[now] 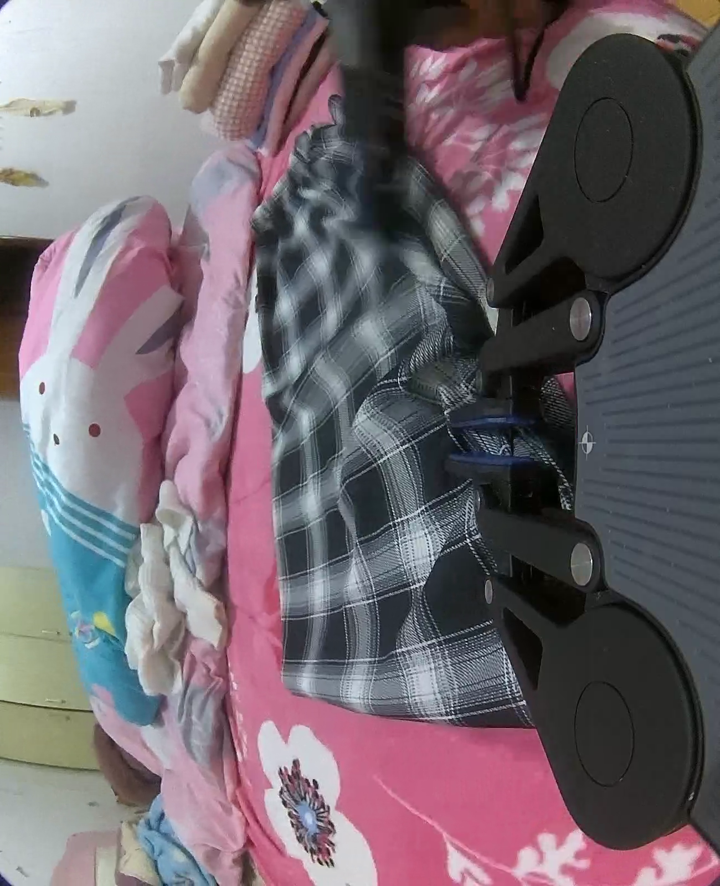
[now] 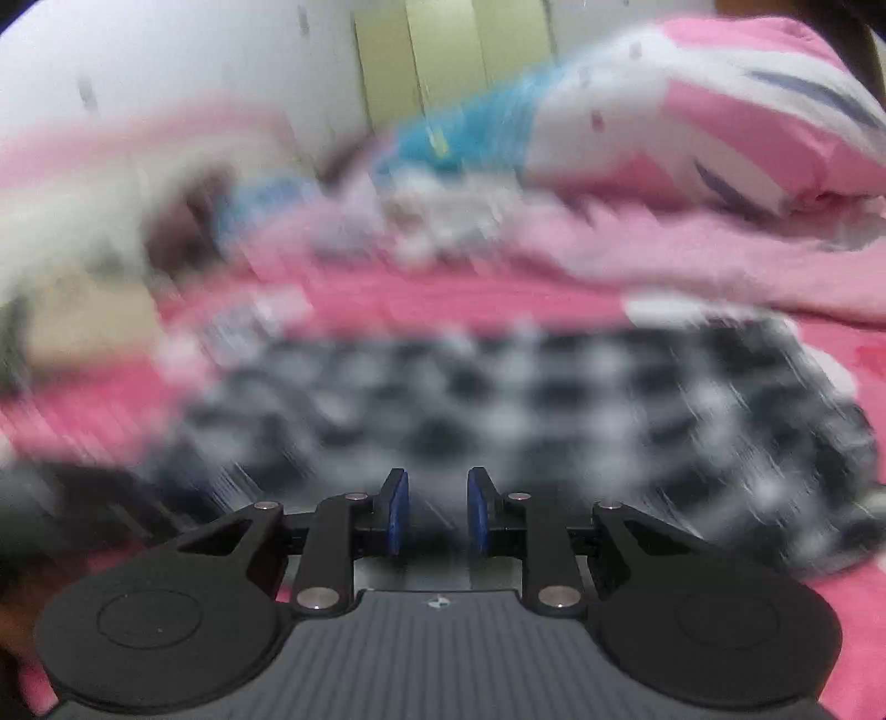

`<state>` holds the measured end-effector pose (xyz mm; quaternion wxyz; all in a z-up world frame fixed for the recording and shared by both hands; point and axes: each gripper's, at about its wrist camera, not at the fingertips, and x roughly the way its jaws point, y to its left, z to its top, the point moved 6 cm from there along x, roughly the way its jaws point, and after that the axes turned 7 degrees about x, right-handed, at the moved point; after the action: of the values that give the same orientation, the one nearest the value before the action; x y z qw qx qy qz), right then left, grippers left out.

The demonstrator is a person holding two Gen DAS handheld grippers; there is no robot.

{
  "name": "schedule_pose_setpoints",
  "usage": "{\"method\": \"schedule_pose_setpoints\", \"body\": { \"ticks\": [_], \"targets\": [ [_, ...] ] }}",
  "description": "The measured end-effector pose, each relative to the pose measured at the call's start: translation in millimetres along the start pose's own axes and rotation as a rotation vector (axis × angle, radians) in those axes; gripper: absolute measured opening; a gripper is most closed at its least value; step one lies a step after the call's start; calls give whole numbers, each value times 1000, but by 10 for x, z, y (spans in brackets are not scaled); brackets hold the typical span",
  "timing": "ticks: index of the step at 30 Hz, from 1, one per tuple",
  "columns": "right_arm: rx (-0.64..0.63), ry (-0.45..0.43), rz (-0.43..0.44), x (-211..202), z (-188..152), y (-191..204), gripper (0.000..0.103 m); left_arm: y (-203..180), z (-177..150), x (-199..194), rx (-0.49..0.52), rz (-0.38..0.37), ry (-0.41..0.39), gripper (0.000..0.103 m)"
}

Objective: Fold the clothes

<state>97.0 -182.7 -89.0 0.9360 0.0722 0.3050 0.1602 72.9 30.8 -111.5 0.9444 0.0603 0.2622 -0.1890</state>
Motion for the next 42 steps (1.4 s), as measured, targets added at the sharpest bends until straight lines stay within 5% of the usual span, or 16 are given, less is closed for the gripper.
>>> {"method": "schedule_pose_setpoints", "body": {
  "ticks": [5, 13, 19, 25, 32, 37, 42],
  "targets": [
    [-41, 61, -76, -145, -106, -71, 23, 27, -15, -27, -18, -11, -6, 9],
    [-16, -10, -176, 9, 214, -375, 23, 49, -34, -36, -33, -12, -12, 9],
    [165, -16, -209, -166, 34, -824, 23, 45, -31, -26, -35, -9, -12, 9],
    [145, -79, -66, -307, 293, -391, 25, 40, -32, -32, -31, -2, -13, 10],
    [-52, -16, 123, -61, 295, 469, 25, 66, -34, -41, -56, -8, -10, 10],
    [-163, 134, 104, 252, -147, 641, 25, 97, -33, -61, -89, -21, 0, 11],
    [-196, 91, 87, 66, -46, 797, 25, 63, -41, -158, -64, -2, 0, 14]
  ]
}}
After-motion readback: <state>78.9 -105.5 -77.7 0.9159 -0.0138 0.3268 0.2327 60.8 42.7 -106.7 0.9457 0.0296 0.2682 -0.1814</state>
